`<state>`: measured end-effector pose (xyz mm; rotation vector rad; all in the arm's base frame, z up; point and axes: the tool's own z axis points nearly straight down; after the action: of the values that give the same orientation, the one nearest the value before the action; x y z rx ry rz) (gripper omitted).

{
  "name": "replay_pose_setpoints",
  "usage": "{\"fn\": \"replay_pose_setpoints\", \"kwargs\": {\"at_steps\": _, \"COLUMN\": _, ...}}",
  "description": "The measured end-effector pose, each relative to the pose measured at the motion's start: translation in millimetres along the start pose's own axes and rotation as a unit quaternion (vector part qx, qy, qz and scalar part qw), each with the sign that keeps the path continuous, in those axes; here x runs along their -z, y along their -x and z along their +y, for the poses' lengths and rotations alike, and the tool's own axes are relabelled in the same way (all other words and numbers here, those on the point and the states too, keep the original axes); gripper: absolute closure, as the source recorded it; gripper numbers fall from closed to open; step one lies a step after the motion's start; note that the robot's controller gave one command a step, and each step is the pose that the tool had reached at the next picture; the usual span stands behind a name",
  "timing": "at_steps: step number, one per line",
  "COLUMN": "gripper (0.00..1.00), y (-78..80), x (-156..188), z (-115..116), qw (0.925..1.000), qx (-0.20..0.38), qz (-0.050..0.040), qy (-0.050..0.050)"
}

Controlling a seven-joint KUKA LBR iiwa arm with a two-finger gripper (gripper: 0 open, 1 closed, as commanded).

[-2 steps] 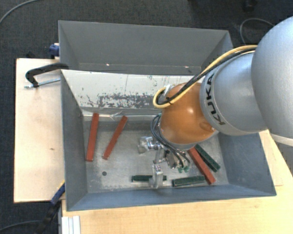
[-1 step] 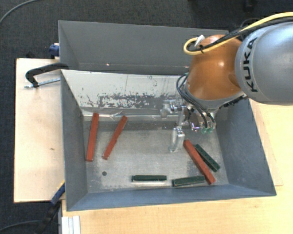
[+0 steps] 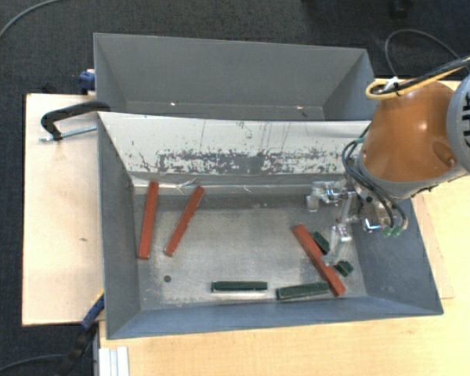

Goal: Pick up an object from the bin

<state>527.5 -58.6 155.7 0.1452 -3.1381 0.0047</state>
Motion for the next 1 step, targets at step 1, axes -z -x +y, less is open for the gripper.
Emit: {"fn": "replay_pose_setpoints", "kwargs": {"at_steps": 1, "gripper": 0.00, "y": 21.3, "x": -88.3, "z": -44.4, "qw": 0.9982, "qx": -0.061, "qz": 0.0013, "qy": 0.002}}
